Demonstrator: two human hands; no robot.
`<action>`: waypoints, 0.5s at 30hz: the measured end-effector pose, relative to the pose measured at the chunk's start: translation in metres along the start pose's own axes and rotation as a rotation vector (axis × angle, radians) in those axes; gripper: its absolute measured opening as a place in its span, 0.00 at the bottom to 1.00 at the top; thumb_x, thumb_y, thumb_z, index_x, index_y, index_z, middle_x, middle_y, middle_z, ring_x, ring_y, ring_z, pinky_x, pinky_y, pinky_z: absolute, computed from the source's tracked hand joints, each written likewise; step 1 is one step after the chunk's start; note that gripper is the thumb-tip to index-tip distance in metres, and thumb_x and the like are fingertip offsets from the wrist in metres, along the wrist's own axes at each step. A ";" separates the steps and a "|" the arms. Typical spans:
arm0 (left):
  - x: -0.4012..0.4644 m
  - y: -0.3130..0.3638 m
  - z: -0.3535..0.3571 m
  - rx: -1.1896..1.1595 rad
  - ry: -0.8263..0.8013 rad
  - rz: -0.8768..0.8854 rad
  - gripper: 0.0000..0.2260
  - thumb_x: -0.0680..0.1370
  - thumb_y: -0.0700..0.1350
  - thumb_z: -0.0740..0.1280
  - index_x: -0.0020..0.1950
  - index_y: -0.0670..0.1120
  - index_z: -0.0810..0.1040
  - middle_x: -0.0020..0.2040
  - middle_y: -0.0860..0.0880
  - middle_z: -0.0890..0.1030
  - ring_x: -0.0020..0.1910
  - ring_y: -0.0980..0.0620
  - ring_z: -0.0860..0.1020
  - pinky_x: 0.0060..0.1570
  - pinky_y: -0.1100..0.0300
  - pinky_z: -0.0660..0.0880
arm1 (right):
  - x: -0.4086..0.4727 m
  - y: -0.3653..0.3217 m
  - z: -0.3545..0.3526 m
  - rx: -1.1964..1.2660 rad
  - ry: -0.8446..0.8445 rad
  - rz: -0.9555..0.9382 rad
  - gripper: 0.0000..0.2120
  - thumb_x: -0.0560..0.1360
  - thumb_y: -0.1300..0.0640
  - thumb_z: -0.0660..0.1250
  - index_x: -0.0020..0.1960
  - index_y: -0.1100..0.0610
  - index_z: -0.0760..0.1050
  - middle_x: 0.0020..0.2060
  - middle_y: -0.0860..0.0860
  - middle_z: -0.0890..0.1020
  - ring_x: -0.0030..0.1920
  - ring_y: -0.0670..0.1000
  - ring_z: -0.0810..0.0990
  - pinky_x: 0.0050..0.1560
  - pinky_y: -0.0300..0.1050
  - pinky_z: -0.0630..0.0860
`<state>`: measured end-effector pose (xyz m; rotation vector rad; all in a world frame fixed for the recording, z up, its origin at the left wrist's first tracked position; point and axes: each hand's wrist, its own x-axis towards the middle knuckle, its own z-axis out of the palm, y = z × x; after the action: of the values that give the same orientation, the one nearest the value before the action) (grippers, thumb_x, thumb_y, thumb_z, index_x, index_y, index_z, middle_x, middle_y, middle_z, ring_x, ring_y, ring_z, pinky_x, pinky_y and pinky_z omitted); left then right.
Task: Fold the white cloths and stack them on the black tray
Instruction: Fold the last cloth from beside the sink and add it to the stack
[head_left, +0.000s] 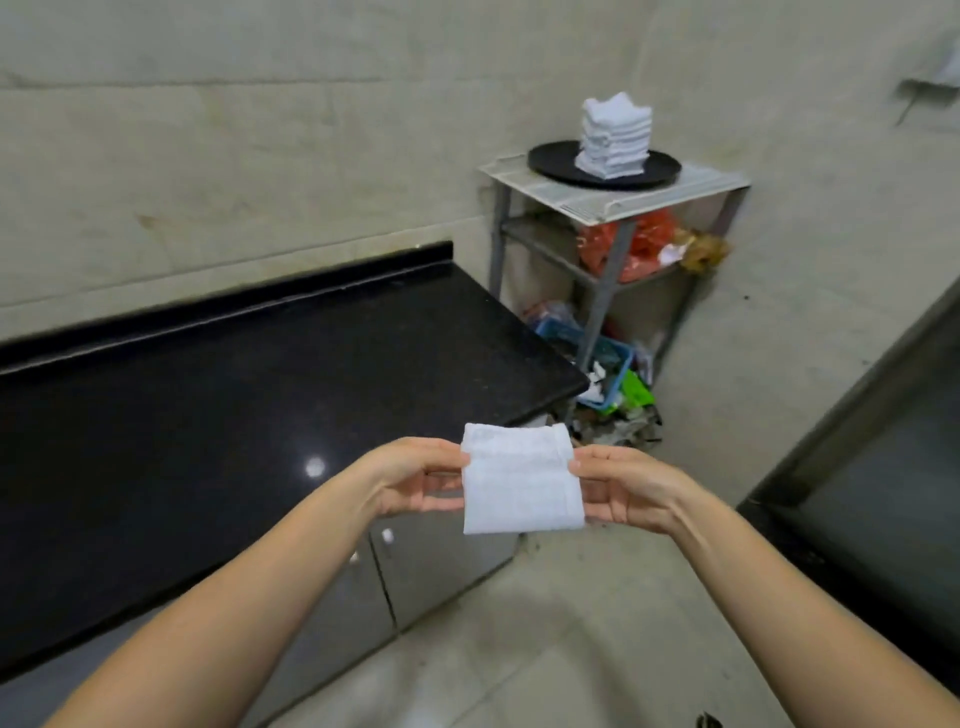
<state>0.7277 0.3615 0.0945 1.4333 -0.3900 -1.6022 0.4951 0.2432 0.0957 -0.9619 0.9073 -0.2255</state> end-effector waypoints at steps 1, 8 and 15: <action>0.018 0.008 0.024 0.009 -0.006 0.002 0.07 0.75 0.33 0.66 0.40 0.43 0.79 0.35 0.47 0.84 0.34 0.52 0.83 0.43 0.50 0.81 | -0.001 -0.011 -0.026 0.006 0.022 -0.011 0.07 0.75 0.66 0.64 0.42 0.56 0.76 0.35 0.51 0.84 0.34 0.48 0.84 0.39 0.43 0.82; 0.122 0.085 0.131 0.038 -0.015 0.079 0.06 0.74 0.33 0.67 0.41 0.43 0.79 0.40 0.45 0.83 0.40 0.49 0.82 0.37 0.55 0.82 | 0.033 -0.100 -0.149 0.001 0.102 -0.108 0.08 0.75 0.66 0.65 0.41 0.55 0.74 0.32 0.50 0.83 0.31 0.46 0.83 0.36 0.41 0.82; 0.227 0.219 0.170 0.045 0.018 0.335 0.06 0.75 0.34 0.65 0.41 0.44 0.76 0.38 0.47 0.81 0.37 0.52 0.80 0.34 0.62 0.81 | 0.122 -0.254 -0.207 -0.147 0.096 -0.322 0.06 0.75 0.65 0.66 0.43 0.56 0.75 0.36 0.49 0.83 0.35 0.45 0.82 0.38 0.40 0.82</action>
<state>0.6882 0.0119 0.1644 1.3347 -0.6243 -1.3161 0.4695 -0.0965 0.1744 -1.2420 0.8614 -0.4867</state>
